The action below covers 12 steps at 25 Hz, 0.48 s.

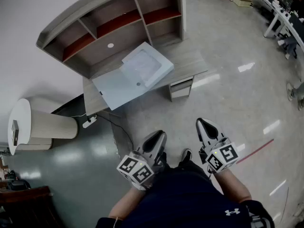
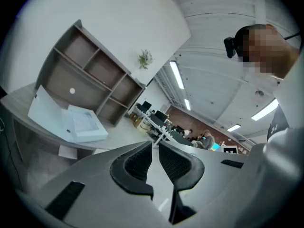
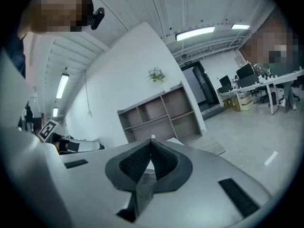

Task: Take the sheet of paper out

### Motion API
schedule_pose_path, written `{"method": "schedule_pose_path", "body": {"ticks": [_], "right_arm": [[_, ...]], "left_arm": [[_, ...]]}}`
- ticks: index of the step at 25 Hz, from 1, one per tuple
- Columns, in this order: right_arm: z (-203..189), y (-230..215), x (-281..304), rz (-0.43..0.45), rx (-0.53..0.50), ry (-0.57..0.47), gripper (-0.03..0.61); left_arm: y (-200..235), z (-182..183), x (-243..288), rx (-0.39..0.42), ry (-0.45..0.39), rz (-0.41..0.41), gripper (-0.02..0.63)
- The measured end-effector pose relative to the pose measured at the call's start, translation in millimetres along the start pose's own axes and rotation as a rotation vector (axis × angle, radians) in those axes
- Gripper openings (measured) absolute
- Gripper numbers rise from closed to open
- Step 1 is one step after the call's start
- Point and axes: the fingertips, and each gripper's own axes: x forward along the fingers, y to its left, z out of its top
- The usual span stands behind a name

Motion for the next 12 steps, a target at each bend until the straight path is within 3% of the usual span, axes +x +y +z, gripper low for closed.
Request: {"method": "schedule_pose_path", "body": {"ticks": [4, 12], "right_arm": [[-9.6, 20.0, -27.5, -0.007, 0.01, -0.002, 0.012], [-34.3, 62.9, -45.1, -0.06, 0.006, 0.028, 0.012]], "left_arm": [[-16.2, -18.1, -5.7, 0.016, 0.032, -0.029, 0.055], [-12.3, -17.2, -43.0, 0.023, 0.022, -0.065, 0.051]]}}
